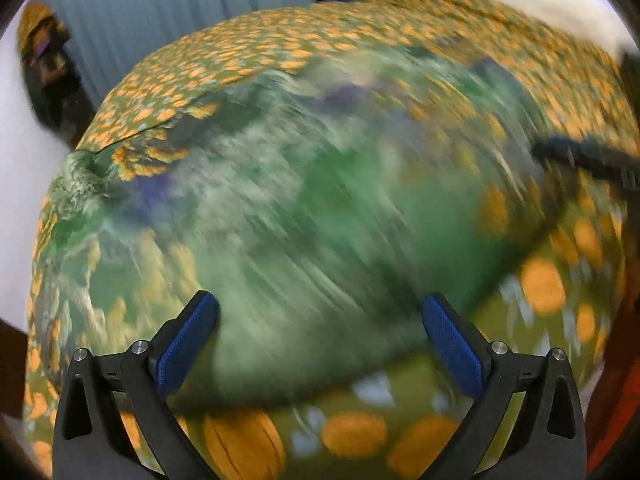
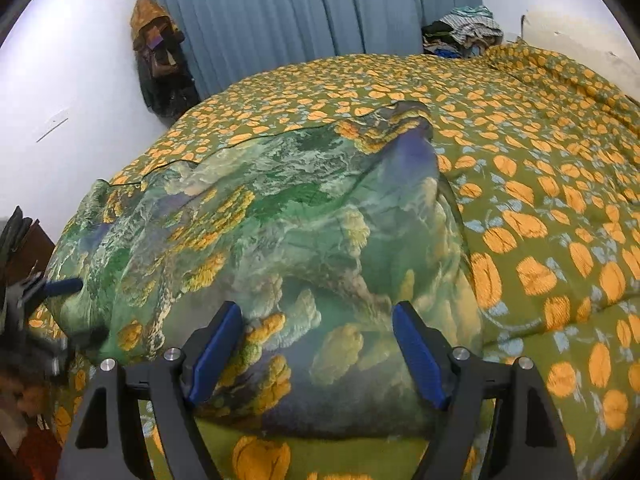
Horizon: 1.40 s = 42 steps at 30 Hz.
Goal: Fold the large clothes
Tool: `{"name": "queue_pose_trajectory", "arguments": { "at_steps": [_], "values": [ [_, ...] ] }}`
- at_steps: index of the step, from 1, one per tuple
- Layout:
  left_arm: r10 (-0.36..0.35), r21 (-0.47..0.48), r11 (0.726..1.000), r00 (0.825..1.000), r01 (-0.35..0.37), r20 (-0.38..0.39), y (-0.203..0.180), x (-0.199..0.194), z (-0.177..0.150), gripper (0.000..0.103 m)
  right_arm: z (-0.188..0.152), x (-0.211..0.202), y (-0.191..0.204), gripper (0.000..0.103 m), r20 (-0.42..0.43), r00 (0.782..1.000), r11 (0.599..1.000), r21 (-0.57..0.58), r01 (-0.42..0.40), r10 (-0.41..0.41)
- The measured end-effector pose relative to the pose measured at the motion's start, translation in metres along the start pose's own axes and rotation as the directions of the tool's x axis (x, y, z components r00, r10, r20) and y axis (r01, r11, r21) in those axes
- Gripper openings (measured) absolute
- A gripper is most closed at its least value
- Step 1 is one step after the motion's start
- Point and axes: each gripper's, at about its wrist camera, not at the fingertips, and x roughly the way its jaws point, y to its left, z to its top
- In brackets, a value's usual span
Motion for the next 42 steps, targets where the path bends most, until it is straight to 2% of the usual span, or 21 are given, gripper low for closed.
{"name": "queue_pose_trajectory", "arguments": {
  "at_steps": [2,3,5,8,11,13,15,17,20,21,22,24,25,26,27,29,32,34,36,39,42],
  "values": [
    [0.011,0.071,0.997,1.000,-0.011,-0.006,-0.013,-0.009,-0.010,0.102,-0.001,-0.014,-0.006,0.080,0.006,0.999,0.999,0.025,0.036,-0.036],
    [-0.011,0.073,0.997,1.000,0.011,0.006,-0.014,-0.016,-0.012,0.102,-0.002,-0.022,-0.011,0.080,0.022,0.998,0.997,0.048,0.053,-0.054],
    [-0.084,0.010,0.996,0.996,0.084,0.029,-0.007,-0.028,-0.010,0.102,-0.008,-0.039,-0.036,0.080,0.059,0.995,0.984,0.165,0.069,-0.080],
    [-0.221,-0.163,0.957,0.968,0.239,0.118,0.019,-0.043,0.012,0.102,-0.020,-0.041,-0.078,0.080,0.038,0.998,0.945,0.327,0.028,-0.043],
    [-0.265,-0.228,0.925,0.946,0.304,0.186,0.030,-0.043,0.035,0.102,-0.029,-0.030,-0.105,0.080,0.026,0.999,0.895,0.443,-0.041,0.033],
    [-0.271,-0.234,0.920,0.941,0.315,0.204,0.030,-0.033,0.050,0.102,-0.031,-0.021,-0.113,0.080,0.039,0.993,0.860,0.497,-0.114,0.109],
    [-0.285,-0.255,0.912,0.943,0.323,0.173,0.023,-0.011,0.060,0.102,-0.029,-0.007,-0.117,0.080,0.062,0.981,0.824,0.534,-0.190,0.186],
    [-0.307,-0.249,0.910,0.943,0.331,0.131,0.017,0.008,0.060,0.102,-0.026,0.011,-0.118,0.080,0.046,0.980,0.812,0.554,-0.185,0.192],
    [-0.241,-0.166,0.955,0.969,0.246,0.054,-0.004,0.030,0.055,0.102,-0.030,0.030,-0.123,0.080,0.051,0.971,0.766,0.606,-0.214,0.232],
    [-0.218,-0.136,0.965,0.975,0.222,0.044,-0.009,0.034,0.054,0.102,-0.032,0.032,-0.125,0.077,0.060,0.966,0.746,0.623,-0.234,0.253],
    [-0.211,-0.131,0.968,0.977,0.215,0.041,-0.011,0.034,0.052,0.102,-0.032,0.033,-0.124,0.056,0.047,0.960,0.743,0.624,-0.244,0.276],
    [-0.213,-0.131,0.968,0.977,0.215,0.028,-0.011,0.035,0.054,0.102,-0.031,0.032,-0.125,0.041,0.022,0.955,0.742,0.624,-0.245,0.296],
    [-0.215,-0.128,0.968,0.976,0.216,0.018,-0.011,0.033,0.054,0.102,-0.032,0.029,-0.127,0.035,0.031,0.948,0.728,0.633,-0.263,0.315],
    [-0.219,-0.127,0.968,0.976,0.217,0.004,-0.009,0.032,0.056,0.102,-0.033,0.024,-0.127,0.034,0.046,0.944,0.715,0.641,-0.279,0.327],
    [-0.221,-0.129,0.968,0.975,0.217,-0.010,-0.008,0.030,0.059,0.102,-0.031,0.019,-0.124,0.032,0.055,0.945,0.722,0.631,-0.284,0.323],
    [-0.212,-0.146,0.967,0.977,0.207,-0.023,0.001,0.019,0.070,0.100,-0.025,0.004,-0.113,0.031,0.070,0.953,0.768,0.577,-0.279,0.293],
    [-0.239,-0.166,0.956,0.970,0.242,0.037,0.014,-0.015,0.095,0.097,-0.011,-0.025,-0.085,0.031,0.115,0.964,0.854,0.446,-0.266,0.240],
    [-0.296,-0.137,0.942,0.952,0.305,0.082,0.012,-0.047,0.118,0.097,-0.003,-0.041,-0.066,0.030,0.145,0.966,0.897,0.363,-0.251,0.212],
    [-0.369,-0.079,0.923,0.925,0.375,0.086,0.000,-0.074,0.141,0.097,0.006,-0.061,-0.036,0.030,0.184,0.965,0.942,0.248,-0.227,0.185],
    [-0.442,-0.005,0.897,0.895,0.443,0.060,-0.019,-0.098,0.164,0.098,0.016,-0.084,0.004,0.030,0.230,0.961,0.981,0.078,-0.176,0.154],
    [-0.481,0.004,0.876,0.876,0.481,-0.012,-0.035,-0.101,0.176,0.098,0.019,-0.096,0.047,0.030,0.253,0.958,0.990,-0.077,-0.122,0.138]
  ]
}}
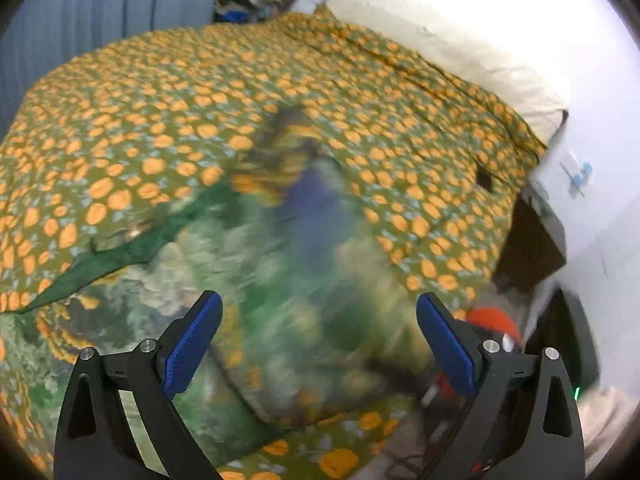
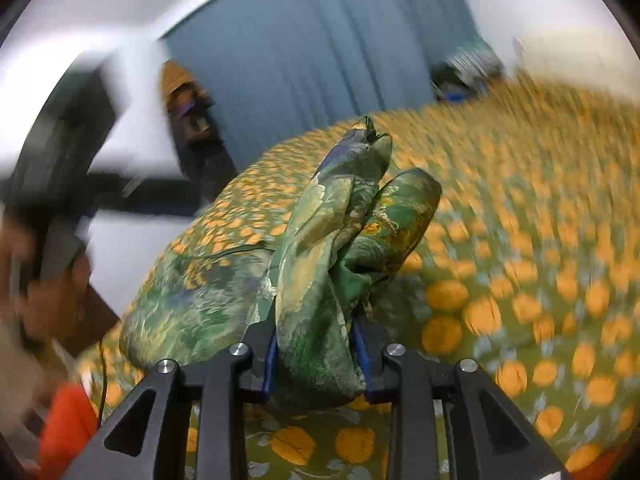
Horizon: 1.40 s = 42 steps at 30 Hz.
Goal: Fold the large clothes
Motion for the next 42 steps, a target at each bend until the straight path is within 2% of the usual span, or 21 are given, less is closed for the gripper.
{"name": "queue_pose_trajectory", "arguments": {
  "at_steps": [2,5,6,8,10,11,13,15,16,18,21,23,24,25,27,31,34,37,38,40,42],
  "values": [
    [0.016,0.012,1.000,0.999,-0.016,-0.045,-0.003,0.007,0.000,0.098,-0.001,0.000,0.031,0.030,0.005,1.000,0.994,-0.111,0.010,-0.010],
    [0.151,0.052,0.988,0.984,-0.147,-0.097,-0.003,0.020,0.000,0.098,-0.007,-0.002,0.077,0.030,0.026,1.000,0.962,-0.274,0.016,-0.009],
    [0.226,0.062,0.973,0.966,-0.220,-0.121,0.000,0.025,-0.004,0.098,-0.011,-0.004,0.087,0.029,0.030,1.000,0.948,-0.319,0.018,-0.009],
    [0.296,0.071,0.955,0.943,-0.288,-0.154,0.007,0.030,-0.008,0.092,-0.021,-0.006,0.106,0.029,0.032,0.999,0.922,-0.387,0.011,0.002],
    [0.358,0.079,0.934,0.917,-0.349,-0.176,0.014,0.034,-0.015,0.037,-0.027,-0.006,0.117,0.029,0.033,0.999,0.905,-0.424,0.010,0.005],
    [0.352,0.068,0.936,0.918,-0.345,-0.182,0.019,0.034,-0.018,0.034,-0.029,-0.005,0.119,0.029,0.031,1.000,0.902,-0.431,0.012,0.002],
    [0.293,0.003,0.955,0.940,-0.297,-0.176,0.034,0.026,-0.020,0.026,-0.029,-0.003,0.113,0.031,0.020,1.000,0.912,-0.410,0.000,0.009],
    [0.249,-0.036,0.966,0.955,-0.258,-0.162,0.047,0.011,-0.019,0.025,-0.026,-0.010,0.104,0.041,0.023,0.999,0.922,-0.387,-0.024,0.035],
    [0.245,-0.039,0.967,0.957,-0.253,-0.154,0.054,0.000,-0.019,0.025,-0.025,-0.012,0.100,0.055,0.022,0.998,0.925,-0.376,-0.049,0.062],
    [0.231,-0.065,0.968,0.964,-0.241,-0.133,0.076,-0.023,-0.022,0.025,-0.023,-0.026,0.090,0.064,0.031,0.991,0.940,-0.322,-0.115,0.131],
    [0.202,-0.149,0.965,0.974,-0.215,-0.099,0.121,-0.059,-0.035,0.026,-0.016,-0.032,0.061,0.064,0.024,0.980,0.967,-0.171,-0.190,0.197],
    [0.198,-0.196,0.958,0.977,-0.211,-0.084,0.149,-0.073,-0.047,0.026,-0.011,-0.015,0.050,0.064,-0.027,0.981,0.975,-0.108,-0.194,0.192],
    [0.192,-0.225,0.953,0.978,-0.205,-0.079,0.161,-0.077,-0.053,0.026,-0.007,-0.006,0.051,0.060,-0.050,0.982,0.976,-0.112,-0.184,0.180],
    [0.179,-0.262,0.946,0.981,-0.191,-0.068,0.181,-0.085,-0.064,0.027,-0.003,0.007,0.054,0.049,-0.080,0.980,0.973,-0.132,-0.190,0.180],
    [0.171,-0.290,0.940,0.984,-0.180,-0.055,0.201,-0.088,-0.079,0.027,0.004,0.029,0.065,0.041,-0.131,0.973,0.966,-0.156,-0.208,0.189],
    [0.153,-0.350,0.924,0.988,-0.153,-0.027,0.233,-0.091,-0.110,0.029,0.022,0.065,0.098,0.040,-0.172,0.951,0.946,-0.155,-0.284,0.257],
    [0.158,-0.383,0.911,0.987,-0.155,-0.023,0.254,-0.087,-0.129,0.030,0.022,0.111,0.130,0.040,-0.298,0.899,0.920,-0.126,-0.370,0.321],
    [0.167,-0.437,0.884,0.985,-0.169,-0.042,0.285,-0.081,-0.152,0.031,0.002,0.152,0.149,0.040,-0.414,0.864,0.917,-0.144,-0.372,0.286],
    [0.157,-0.461,0.873,0.986,-0.161,-0.047,0.295,-0.075,-0.159,0.032,-0.010,0.170,0.157,0.039,-0.469,0.841,0.916,-0.143,-0.375,0.271],
    [0.144,-0.504,0.850,0.988,-0.153,-0.056,0.312,-0.062,-0.176,0.035,-0.024,0.188,0.164,0.038,-0.501,0.832,0.919,-0.158,-0.360,0.240],
    [0.128,-0.534,0.835,0.991,-0.135,-0.049,0.324,-0.050,-0.190,0.036,-0.040,0.200,0.175,0.038,-0.501,0.842,0.922,-0.198,-0.334,0.198]
  ]
}}
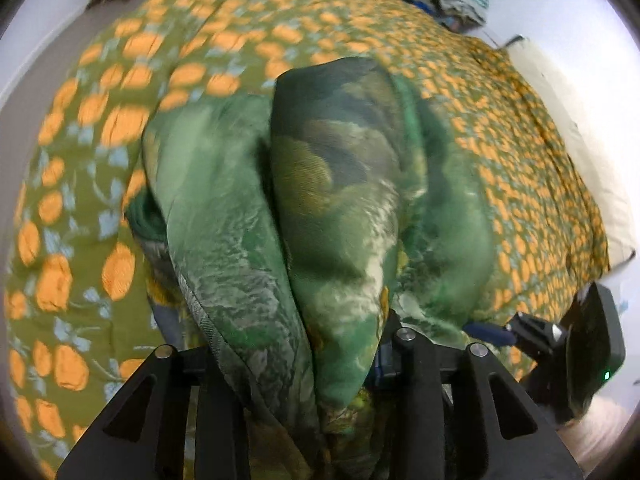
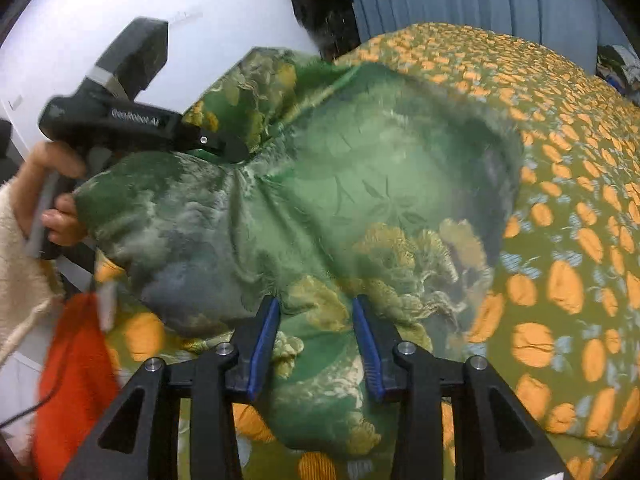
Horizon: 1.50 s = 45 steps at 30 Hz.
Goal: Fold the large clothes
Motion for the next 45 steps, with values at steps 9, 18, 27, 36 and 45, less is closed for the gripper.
{"name": "queue_pose_trajectory", "arguments": {
  "at_steps": [9,18,27,36,45],
  "values": [
    [-0.140,-0.074,0.987,0.990,0.142,0.033,0.022,0.006,-0.004,0.042,-0.002,0.001,0.013,0.038,0.023,0.997,0.997,-0.018,0.075,-0.075],
    [-0.224,-0.084,0.971,0.974,0.225,0.023,0.029,-0.013,0.006,0.059,0.046,-0.056,0.072,0.040,0.219,0.966,0.990,0.000,-0.140,0.137],
    [-0.134,-0.140,0.979,0.986,0.146,0.098,0.071,-0.052,-0.004,0.061,0.029,0.062,0.115,0.041,-0.035,0.992,0.990,-0.076,-0.122,0.120],
    [-0.271,-0.084,0.949,0.921,0.305,0.280,0.026,-0.085,0.004,0.061,0.021,0.068,0.128,0.041,-0.003,0.998,0.989,-0.127,-0.070,0.071],
    [-0.127,-0.201,0.966,0.977,0.161,0.172,0.055,0.004,0.023,0.003,0.007,0.039,0.128,0.041,0.082,0.995,0.991,-0.127,-0.041,0.051]
  ]
}}
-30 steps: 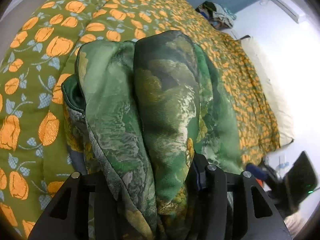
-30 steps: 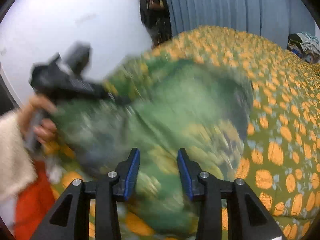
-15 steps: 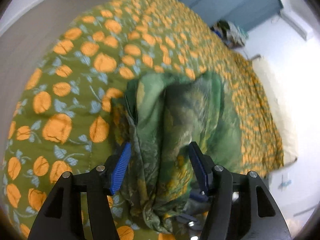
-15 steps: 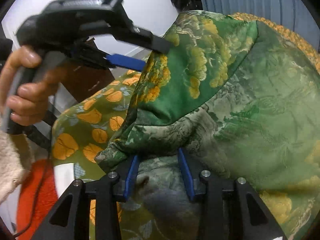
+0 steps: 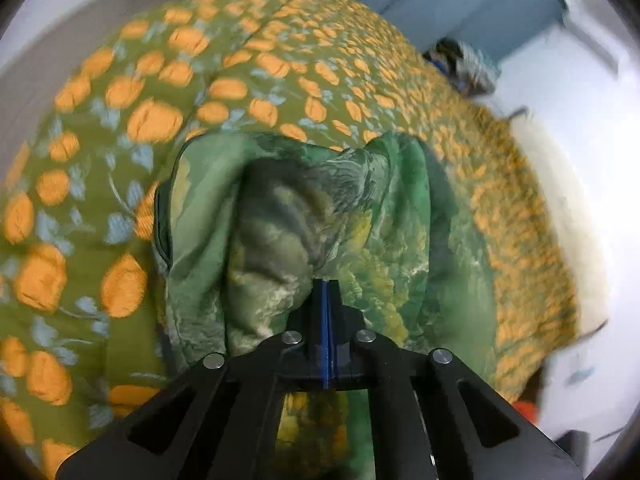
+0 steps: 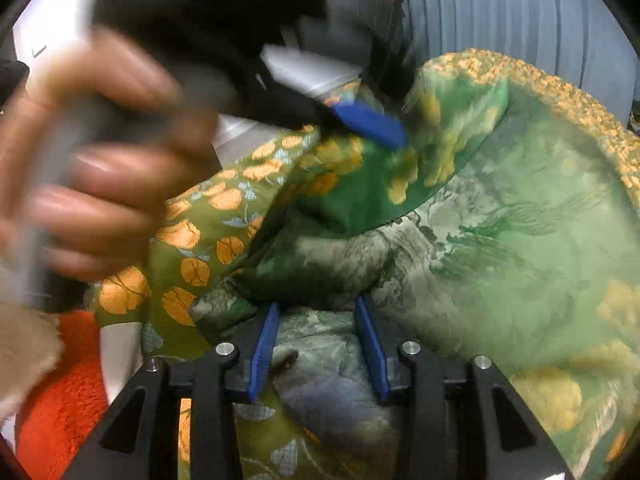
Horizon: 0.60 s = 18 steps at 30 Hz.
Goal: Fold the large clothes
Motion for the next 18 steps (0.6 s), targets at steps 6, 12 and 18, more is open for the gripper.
{"name": "queue_pose_trajectory", "arguments": {
  "at_steps": [6,12,18],
  "values": [
    [0.054,0.068,0.996,0.998,-0.056,0.024,-0.007,-0.001,-0.005,0.003,-0.022,-0.096,-0.028,0.041,0.165,0.986,0.996,0.094,-0.009,-0.007],
    [0.070,0.106,0.992,0.997,-0.072,0.026,-0.011,0.007,-0.017,0.003,-0.056,-0.090,-0.086,0.042,0.039,0.993,0.967,0.233,0.103,-0.115],
    [0.088,0.119,0.989,0.995,-0.092,0.035,-0.021,0.004,-0.019,0.003,-0.064,-0.039,-0.096,0.042,-0.029,0.992,0.964,0.234,0.128,-0.124]
  ]
}}
